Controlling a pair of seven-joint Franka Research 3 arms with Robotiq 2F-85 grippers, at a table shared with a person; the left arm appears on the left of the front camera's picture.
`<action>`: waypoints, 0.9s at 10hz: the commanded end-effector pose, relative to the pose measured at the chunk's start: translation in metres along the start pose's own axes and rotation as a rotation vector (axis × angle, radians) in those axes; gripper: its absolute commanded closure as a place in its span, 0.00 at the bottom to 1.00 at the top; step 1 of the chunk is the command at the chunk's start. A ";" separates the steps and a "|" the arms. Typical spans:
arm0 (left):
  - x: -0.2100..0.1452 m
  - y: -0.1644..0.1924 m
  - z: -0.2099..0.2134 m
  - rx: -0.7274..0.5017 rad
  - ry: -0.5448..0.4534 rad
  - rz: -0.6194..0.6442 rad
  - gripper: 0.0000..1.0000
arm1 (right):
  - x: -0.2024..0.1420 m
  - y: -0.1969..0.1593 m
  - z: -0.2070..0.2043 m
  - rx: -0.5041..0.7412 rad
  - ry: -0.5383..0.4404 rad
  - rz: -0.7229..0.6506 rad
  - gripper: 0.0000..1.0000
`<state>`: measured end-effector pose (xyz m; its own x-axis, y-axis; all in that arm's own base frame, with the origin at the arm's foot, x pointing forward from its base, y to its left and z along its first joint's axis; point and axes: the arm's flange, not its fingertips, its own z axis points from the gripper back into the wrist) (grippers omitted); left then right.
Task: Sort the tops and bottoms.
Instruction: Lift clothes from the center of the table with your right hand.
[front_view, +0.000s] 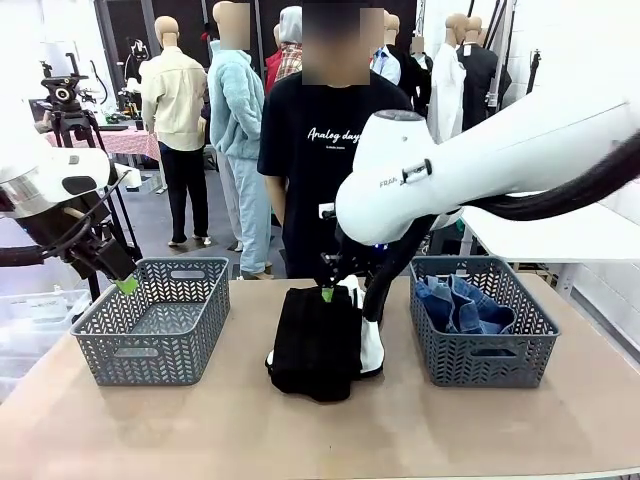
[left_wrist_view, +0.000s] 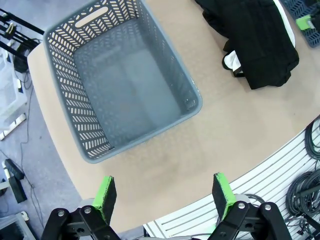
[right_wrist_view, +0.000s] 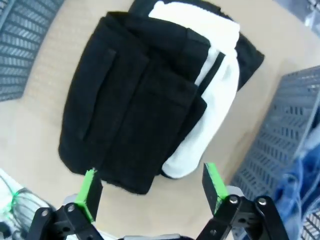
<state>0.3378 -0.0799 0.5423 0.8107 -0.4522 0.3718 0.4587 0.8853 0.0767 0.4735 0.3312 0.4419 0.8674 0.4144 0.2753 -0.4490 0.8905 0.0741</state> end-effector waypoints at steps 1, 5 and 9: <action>-0.001 0.001 0.000 -0.007 0.004 0.001 0.00 | 0.026 0.003 -0.014 0.026 -0.009 -0.033 0.00; -0.001 0.001 0.000 -0.007 0.004 0.001 0.00 | 0.053 0.009 -0.051 0.062 0.101 -0.059 0.00; -0.001 0.001 0.000 -0.007 0.004 0.001 0.00 | 0.065 0.012 -0.081 0.015 0.190 -0.112 0.00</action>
<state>0.3378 -0.0800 0.5423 0.8107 -0.4523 0.3718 0.4587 0.8853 0.0768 0.5324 0.3740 0.3842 0.9257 0.3636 0.1042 -0.3757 0.9158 0.1423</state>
